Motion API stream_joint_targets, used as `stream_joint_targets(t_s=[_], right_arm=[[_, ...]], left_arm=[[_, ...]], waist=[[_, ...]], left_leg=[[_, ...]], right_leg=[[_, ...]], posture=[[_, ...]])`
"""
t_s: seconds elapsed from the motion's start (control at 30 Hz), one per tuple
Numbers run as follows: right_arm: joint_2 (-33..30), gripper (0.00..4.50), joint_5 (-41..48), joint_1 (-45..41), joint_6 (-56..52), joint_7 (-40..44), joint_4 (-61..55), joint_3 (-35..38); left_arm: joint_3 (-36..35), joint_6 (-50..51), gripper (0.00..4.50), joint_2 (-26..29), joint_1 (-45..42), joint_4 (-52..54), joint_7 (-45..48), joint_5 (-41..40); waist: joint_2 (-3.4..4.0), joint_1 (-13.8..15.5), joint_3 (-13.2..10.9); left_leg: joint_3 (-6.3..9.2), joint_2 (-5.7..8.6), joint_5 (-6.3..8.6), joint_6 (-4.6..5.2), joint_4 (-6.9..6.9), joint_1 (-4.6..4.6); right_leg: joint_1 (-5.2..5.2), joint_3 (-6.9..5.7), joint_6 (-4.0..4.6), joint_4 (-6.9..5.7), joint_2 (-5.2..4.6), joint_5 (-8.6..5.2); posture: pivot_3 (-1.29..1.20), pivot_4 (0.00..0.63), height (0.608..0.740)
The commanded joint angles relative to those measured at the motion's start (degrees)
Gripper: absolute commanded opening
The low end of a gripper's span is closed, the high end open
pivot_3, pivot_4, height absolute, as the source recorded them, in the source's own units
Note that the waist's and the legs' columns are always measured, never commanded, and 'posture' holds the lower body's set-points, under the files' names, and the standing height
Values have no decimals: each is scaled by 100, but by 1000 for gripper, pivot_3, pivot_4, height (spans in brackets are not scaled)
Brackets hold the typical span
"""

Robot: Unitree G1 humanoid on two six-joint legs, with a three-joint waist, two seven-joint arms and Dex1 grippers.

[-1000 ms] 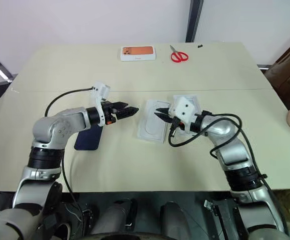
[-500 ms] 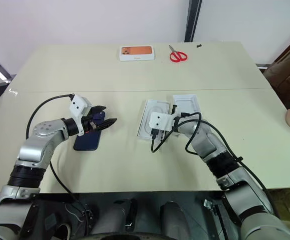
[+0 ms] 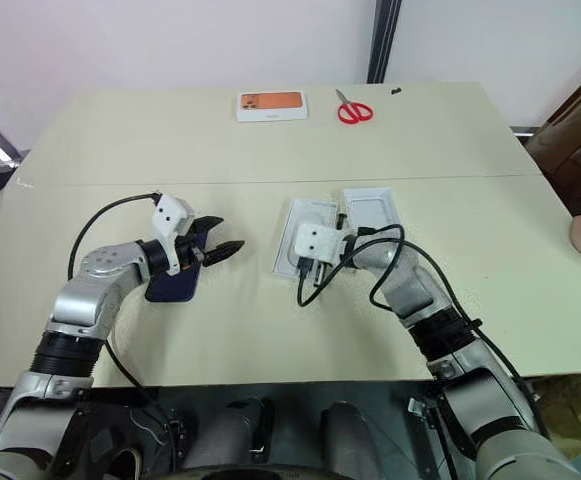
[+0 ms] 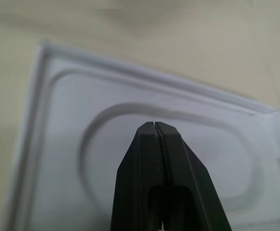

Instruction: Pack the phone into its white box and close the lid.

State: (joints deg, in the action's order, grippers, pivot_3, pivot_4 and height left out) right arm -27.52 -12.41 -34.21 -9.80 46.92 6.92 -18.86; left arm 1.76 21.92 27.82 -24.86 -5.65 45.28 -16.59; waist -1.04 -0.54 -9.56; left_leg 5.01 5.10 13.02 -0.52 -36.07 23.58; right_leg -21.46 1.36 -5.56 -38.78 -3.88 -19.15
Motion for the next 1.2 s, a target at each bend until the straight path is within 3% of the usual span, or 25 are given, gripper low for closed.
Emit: stream_joint_targets(t_s=[0.03, 0.1, 0.2, 0.4, 0.83, 1.2], right_arm=[[-235, 24, 259, 72, -155, -49, -451, 522], [-370, 24, 328, 177, -292, -46, -609, 712], [-721, 0, 355, 520, -429, 50, -911, 878], [-885, 0, 352, 912, -553, 62, -1244, 837], [-746, 0, -252, 690, -30, -271, -606, 251], [-357, 0, -99, 602, 301, -318, -377, 190]], left_arm=[[56, -108, 3955, -51, -181, -31, -64, 125], [60, -65, 3955, -128, -231, -125, -54, 100], [55, 345, 3170, -268, -371, -379, 12, -39], [343, 197, 175, -501, -606, -704, -165, 369], [1088, 612, 76, -975, -1179, -1258, -270, 963], [1223, 1738, 76, -654, -847, -106, 495, 599]], waist=[[0, 3, 0], [0, 5, 0], [-1, 4, 0], [0, -37, -1], [0, -1, -1], [1, -42, 0]], left_leg=[[0, 1, 1, 2, 0, 0], [0, 2, 3, 6, 1, 0], [1, 2, 4, 7, 3, 0], [-1, -3, 5, 9, 6, 1], [0, 0, 1, 3, -3, 1], [0, -4, -7, -11, 0, -2]], right_leg=[[0, 0, 0, 0, -1, 0], [0, -1, 0, 0, -2, 0], [2, -1, 0, 1, -2, 0], [-3, 4, 0, -3, 3, 0], [3, 1, -1, -5, 2, 0], [2, 3, -1, -7, 6, -1]], posture=[[0, 150, 734], [0, 150, 734], [0, 150, 734], [0, 150, 734], [0, 150, 734], [0, 150, 734]])
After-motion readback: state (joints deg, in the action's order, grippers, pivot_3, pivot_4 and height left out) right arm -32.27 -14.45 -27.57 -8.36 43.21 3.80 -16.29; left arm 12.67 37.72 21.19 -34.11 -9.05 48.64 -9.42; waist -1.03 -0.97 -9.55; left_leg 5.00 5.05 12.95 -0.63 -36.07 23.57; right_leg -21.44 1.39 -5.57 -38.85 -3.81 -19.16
